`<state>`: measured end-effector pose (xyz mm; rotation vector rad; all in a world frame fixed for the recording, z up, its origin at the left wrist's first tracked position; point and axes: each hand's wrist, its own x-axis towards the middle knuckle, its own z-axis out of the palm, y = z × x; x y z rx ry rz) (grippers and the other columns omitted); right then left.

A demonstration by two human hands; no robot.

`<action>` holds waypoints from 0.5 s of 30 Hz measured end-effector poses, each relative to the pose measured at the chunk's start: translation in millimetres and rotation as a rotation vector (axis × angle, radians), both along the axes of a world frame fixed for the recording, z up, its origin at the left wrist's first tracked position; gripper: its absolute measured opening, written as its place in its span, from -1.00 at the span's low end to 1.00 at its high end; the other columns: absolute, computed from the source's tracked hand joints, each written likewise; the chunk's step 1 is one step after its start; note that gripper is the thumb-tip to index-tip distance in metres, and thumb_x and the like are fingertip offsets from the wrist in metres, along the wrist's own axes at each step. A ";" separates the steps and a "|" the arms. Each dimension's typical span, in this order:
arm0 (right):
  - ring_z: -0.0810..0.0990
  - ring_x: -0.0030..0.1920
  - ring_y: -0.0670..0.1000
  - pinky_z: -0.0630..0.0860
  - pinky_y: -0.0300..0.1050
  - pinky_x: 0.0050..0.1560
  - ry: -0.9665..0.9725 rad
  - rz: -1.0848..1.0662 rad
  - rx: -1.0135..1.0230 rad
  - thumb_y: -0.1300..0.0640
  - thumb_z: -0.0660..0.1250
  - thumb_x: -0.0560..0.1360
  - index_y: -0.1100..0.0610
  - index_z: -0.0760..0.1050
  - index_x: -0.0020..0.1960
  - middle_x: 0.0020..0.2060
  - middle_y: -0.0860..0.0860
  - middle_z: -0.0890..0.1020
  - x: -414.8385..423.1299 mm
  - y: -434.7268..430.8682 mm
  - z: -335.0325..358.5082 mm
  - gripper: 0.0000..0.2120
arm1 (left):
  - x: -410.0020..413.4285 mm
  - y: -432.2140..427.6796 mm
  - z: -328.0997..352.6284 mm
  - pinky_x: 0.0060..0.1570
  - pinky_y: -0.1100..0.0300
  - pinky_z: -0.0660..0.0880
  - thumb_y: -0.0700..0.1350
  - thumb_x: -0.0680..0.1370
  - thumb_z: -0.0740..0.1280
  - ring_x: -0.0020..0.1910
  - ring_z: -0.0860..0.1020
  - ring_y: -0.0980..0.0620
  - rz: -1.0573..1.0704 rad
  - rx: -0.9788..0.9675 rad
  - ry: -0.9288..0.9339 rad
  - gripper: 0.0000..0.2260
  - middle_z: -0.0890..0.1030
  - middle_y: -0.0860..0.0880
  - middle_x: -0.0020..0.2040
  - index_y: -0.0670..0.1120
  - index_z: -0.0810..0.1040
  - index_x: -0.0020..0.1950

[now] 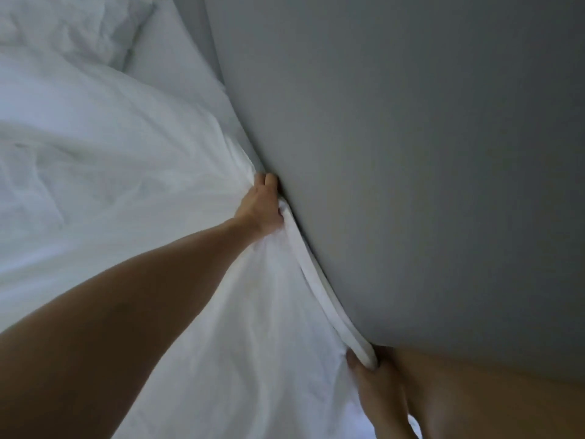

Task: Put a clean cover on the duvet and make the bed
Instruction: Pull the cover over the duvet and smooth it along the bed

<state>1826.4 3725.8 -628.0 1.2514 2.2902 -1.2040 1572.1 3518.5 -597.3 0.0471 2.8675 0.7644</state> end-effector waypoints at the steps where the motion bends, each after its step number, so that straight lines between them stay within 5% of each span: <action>1: 0.63 -0.08 0.18 0.51 -0.02 -0.12 -0.023 0.039 0.013 -0.09 0.54 0.38 0.12 0.57 0.03 -0.26 -0.01 0.60 -1.6 0.4 -8.9 -0.63 | -0.3 0.4 -8.9 0.14 -0.06 0.48 -0.24 0.40 0.40 0.16 0.50 -0.30 -0.031 -0.034 -0.074 -0.48 0.29 -0.21 0.34 -0.24 0.33 0.32; 4: 0.59 0.16 0.21 0.51 0.04 0.12 -0.192 0.103 0.081 -0.32 0.46 0.31 0.06 0.52 0.25 0.11 0.08 0.64 -3.3 5.1 -33.5 -0.34 | 10.2 1.2 -23.6 0.40 0.01 0.34 -0.10 0.32 0.52 0.43 0.33 -0.29 -0.138 -0.073 -0.139 0.00 -0.09 -0.17 0.59 -0.23 -0.02 0.59; 6: 0.52 0.27 0.22 0.45 0.10 0.25 -0.262 0.103 0.136 -0.34 0.42 0.32 0.08 0.43 0.38 0.26 0.11 0.57 -3.5 -0.6 -32.7 -0.23 | 28.4 -1.2 -21.5 0.44 0.03 0.31 -0.06 0.29 0.57 0.51 0.23 -0.26 -0.163 0.006 -0.095 0.14 -0.24 -0.15 0.60 -0.19 -0.15 0.62; 11: 0.16 0.53 0.22 0.21 0.16 0.47 -0.272 0.340 0.354 -0.17 0.31 0.49 0.30 -0.01 0.55 0.53 0.22 0.17 1.3 -56.4 21.4 -0.12 | 92.6 -20.6 -0.4 0.54 -0.16 -0.04 0.22 0.50 0.35 0.60 -0.16 -0.15 -0.208 -0.199 -0.050 -0.08 -0.28 -0.08 0.62 0.00 -0.17 0.63; 15: -0.07 0.60 0.15 0.06 0.17 0.54 -0.095 0.807 0.421 -0.21 0.16 0.57 0.14 -0.15 0.61 0.61 0.11 -0.09 8.5 -113.8 59.5 -0.18 | 141.7 -91.7 10.4 0.52 -0.24 -0.17 0.28 0.58 0.16 0.59 -0.27 -0.11 -0.245 -0.360 -0.155 -0.28 -0.23 -0.03 0.63 0.09 -0.10 0.63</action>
